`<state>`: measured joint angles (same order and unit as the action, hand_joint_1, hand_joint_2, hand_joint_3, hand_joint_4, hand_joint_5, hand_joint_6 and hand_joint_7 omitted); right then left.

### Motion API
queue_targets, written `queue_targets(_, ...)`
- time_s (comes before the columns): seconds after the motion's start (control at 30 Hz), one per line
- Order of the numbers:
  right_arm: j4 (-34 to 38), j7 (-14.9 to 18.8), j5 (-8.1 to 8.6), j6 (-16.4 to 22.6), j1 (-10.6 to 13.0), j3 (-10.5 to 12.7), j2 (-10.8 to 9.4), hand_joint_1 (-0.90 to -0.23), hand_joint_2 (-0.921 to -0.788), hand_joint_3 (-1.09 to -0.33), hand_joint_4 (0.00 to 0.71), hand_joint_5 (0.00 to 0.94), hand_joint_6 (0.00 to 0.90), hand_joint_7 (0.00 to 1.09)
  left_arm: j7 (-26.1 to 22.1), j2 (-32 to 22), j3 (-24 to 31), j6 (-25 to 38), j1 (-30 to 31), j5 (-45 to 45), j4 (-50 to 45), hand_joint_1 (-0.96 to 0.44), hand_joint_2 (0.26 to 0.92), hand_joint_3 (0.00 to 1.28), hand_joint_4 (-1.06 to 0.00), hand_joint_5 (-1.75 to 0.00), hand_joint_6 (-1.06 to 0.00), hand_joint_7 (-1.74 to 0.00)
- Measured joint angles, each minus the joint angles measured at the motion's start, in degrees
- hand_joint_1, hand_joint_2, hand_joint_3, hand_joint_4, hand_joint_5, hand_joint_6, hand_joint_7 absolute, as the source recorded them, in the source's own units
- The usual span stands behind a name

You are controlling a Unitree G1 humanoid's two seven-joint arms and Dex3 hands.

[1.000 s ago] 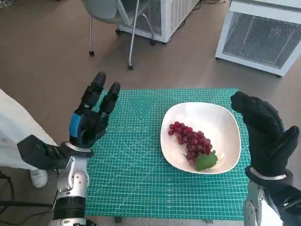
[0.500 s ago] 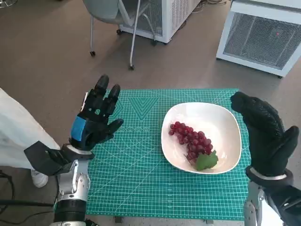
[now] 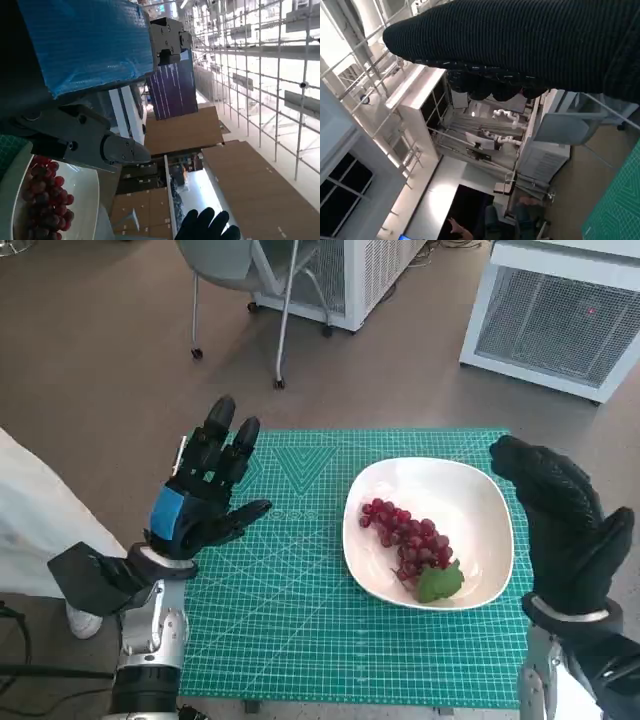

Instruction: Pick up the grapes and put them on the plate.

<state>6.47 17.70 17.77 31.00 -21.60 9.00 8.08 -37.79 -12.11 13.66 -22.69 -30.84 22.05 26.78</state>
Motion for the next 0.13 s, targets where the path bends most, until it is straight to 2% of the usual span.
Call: queue_targets(0.13, 0.08, 0.02, 0.00, 0.00, -0.01, 0.00, 0.01, -0.526, -0.921, -0.674, 0.421, 0.002, 0.034, 0.64, 0.01, -0.15, -0.19, 0.11, 0.16, 0.01, -0.36, -0.09, 0.887, 0.06, 0.00, 0.00, 0.00, 0.00)
